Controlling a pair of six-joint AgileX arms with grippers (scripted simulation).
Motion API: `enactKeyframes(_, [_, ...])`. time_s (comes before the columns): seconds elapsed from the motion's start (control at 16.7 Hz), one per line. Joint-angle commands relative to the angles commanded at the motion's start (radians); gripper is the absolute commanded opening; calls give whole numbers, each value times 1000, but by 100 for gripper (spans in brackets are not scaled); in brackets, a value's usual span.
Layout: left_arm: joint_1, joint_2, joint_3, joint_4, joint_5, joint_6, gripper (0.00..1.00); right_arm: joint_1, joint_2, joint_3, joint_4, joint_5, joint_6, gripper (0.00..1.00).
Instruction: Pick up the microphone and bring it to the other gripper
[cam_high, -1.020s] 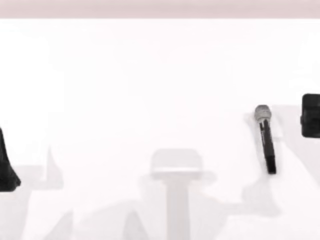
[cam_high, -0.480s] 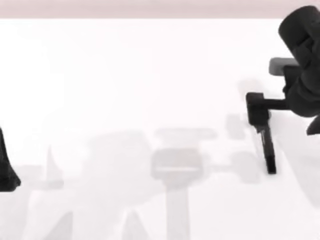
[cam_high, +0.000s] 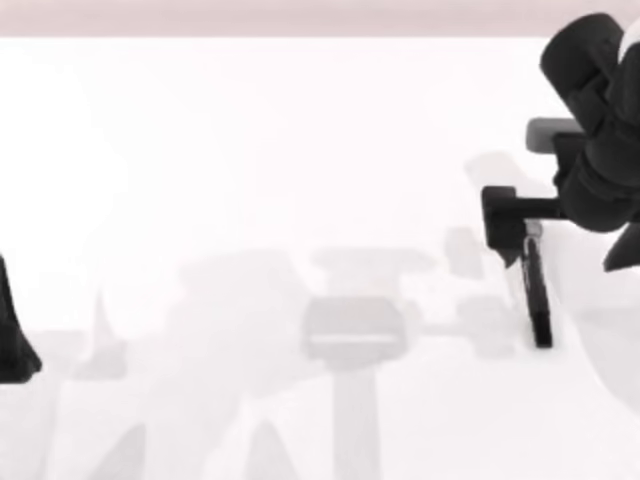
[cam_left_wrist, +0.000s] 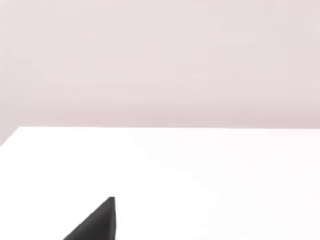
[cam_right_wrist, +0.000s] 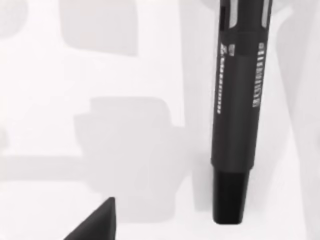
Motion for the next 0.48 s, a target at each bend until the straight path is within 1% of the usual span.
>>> enactKeyframes(0.18, [0, 0, 0, 0, 0, 0, 100, 3, 41, -35, 70, 0, 0, 100])
enactKeyframes(0.48, [0, 0, 0, 0, 0, 0, 100, 8, 161, -135, 305, 1, 7, 100])
